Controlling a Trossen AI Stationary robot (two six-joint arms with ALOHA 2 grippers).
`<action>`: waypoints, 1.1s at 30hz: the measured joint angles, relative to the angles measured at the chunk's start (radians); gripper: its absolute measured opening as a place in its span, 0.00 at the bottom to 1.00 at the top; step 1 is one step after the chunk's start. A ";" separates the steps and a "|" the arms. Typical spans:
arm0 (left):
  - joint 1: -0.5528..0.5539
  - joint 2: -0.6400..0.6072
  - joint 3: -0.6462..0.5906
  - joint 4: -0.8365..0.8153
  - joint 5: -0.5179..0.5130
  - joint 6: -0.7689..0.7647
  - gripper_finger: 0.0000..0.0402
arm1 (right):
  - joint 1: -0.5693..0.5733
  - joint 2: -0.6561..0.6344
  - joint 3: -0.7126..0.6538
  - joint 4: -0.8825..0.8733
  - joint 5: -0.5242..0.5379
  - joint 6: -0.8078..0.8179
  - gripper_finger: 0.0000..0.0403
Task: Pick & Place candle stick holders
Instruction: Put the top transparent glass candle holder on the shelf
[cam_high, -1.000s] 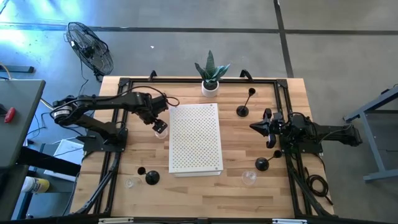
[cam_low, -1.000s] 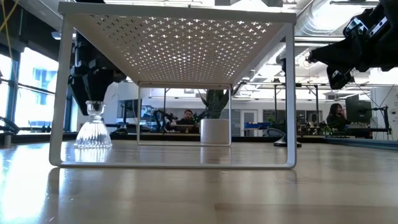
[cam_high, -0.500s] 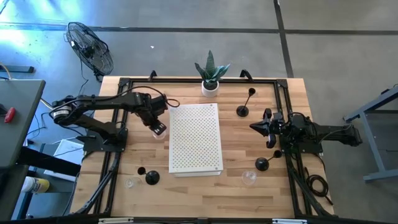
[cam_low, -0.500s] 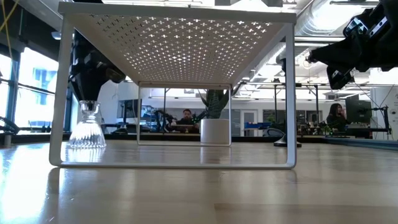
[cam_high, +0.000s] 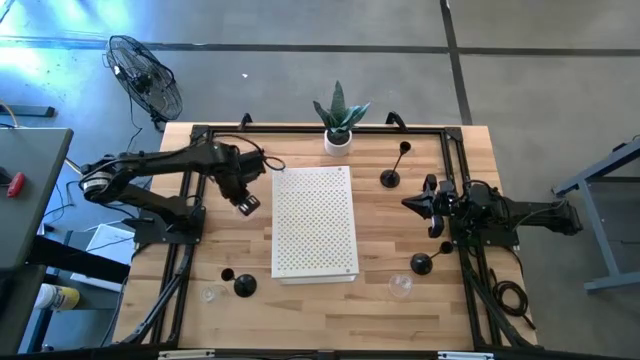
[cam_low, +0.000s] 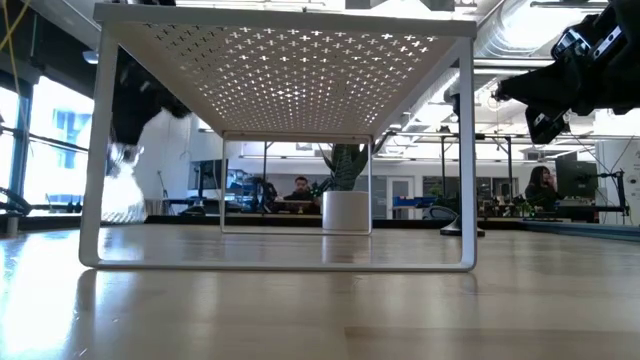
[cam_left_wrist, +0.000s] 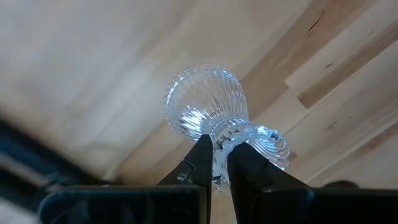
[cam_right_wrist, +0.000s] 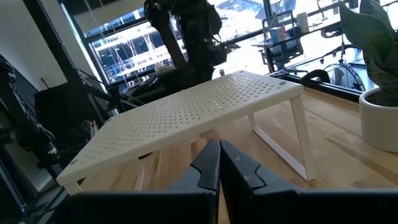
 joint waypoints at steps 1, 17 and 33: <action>0.001 -0.005 0.025 -0.050 -0.014 0.007 0.05 | 0.000 0.000 0.000 0.000 0.000 0.000 0.00; 0.001 -0.006 0.756 -0.346 -0.079 0.043 0.05 | -0.001 0.000 0.000 0.002 0.040 -0.003 0.00; 0.018 0.311 1.044 -0.343 0.152 0.165 0.05 | 0.000 0.000 0.000 0.002 0.041 0.031 0.00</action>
